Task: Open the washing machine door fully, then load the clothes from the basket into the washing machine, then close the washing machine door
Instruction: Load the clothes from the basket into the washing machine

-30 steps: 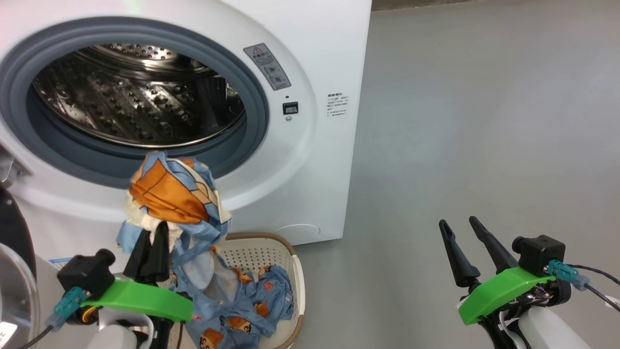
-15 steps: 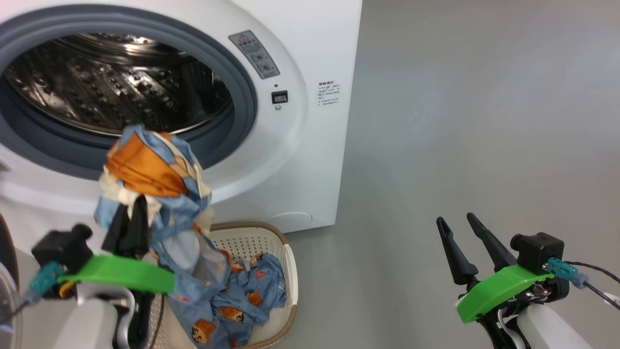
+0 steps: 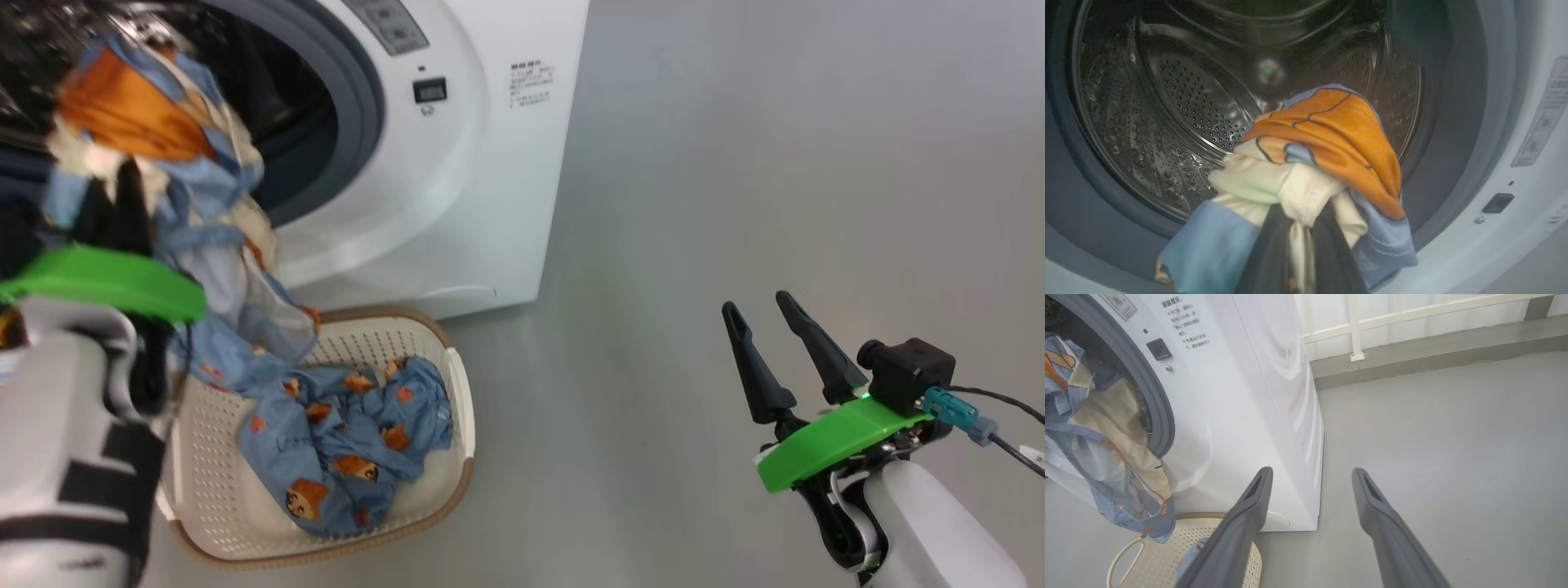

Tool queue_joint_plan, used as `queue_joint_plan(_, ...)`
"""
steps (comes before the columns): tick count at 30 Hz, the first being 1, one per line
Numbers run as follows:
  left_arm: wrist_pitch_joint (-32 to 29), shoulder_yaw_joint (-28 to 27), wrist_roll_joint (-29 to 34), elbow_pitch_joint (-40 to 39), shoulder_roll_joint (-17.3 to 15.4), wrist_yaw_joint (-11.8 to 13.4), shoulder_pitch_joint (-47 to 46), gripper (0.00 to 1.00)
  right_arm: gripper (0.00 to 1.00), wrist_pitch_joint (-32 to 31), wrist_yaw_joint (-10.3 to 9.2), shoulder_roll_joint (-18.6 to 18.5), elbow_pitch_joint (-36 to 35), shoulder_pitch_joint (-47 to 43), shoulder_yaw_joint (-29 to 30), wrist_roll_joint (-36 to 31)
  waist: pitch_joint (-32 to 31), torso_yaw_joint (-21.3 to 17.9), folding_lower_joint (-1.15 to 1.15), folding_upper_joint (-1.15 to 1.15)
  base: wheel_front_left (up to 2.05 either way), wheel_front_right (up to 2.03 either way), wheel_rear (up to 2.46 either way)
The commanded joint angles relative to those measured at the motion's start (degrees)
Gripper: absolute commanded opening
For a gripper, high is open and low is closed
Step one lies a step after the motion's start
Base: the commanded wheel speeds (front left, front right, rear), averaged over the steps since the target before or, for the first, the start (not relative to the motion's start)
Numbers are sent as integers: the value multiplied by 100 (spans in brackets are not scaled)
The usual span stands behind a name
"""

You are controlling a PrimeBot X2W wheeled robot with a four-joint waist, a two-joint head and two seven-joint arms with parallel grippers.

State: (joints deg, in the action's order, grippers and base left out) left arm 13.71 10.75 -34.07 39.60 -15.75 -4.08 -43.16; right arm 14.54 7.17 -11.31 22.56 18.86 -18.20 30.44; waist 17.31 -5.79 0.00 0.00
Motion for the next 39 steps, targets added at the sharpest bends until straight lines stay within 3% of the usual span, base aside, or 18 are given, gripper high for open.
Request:
queue_joint_plan(1, 75, -212, 36, 165, -353, -55, -525, 0, 100, 46, 32, 17, -198, 136, -46, -133, 661, -227, 0, 0, 0, 0, 0)
queue_joint_plan(10, 109, -151, 190, 1435, -657, -212, -2074, 0, 100, 46, 32, 264, -484, 319, 94, -366, 1646, -622, 0, 0, 0, 0, 0)
queue_joint_plan(16, 125, -69, 386, 1778, -935, -271, -2870, 0, 100, 46, 32, 441, -621, 319, 166, -462, 2104, -852, 0, 0, 0, 0, 0)
queue_joint_plan(21, 127, -203, 534, 1610, -1088, -232, -3315, 0, 100, 46, 32, 532, -695, 323, 191, -496, 2293, -986, 0, 0, 0, 0, 0)
queue_joint_plan(27, 128, -693, 933, 797, -1114, -20, -3479, 0, 100, 46, 32, 627, -738, 322, 224, -521, 2408, -1073, 0, 0, 0, 0, 0)
queue_joint_plan(28, 128, -757, 973, 809, -1084, 2, -3437, 15, 100, 46, 32, 640, -729, 324, 224, -524, 2398, -1076, 0, 0, 0, 0, 0)
queue_joint_plan(29, 128, -795, 1002, 888, -1043, 10, -3394, 50, 100, 46, 32, 652, -719, 329, 220, -525, 2378, -1075, 0, 0, 0, 0, 0)
queue_joint_plan(30, 128, -792, 1018, 1050, -992, -4, -3342, 100, 100, 46, 32, 662, -709, 336, 213, -526, 2352, -1071, 0, 0, 0, 0, 0)
queue_joint_plan(39, 128, -529, 1129, 2255, -692, -170, -3221, 100, 100, 46, 32, 629, -649, 368, 257, -542, 1953, -896, 0, 0, 0, 0, 0)
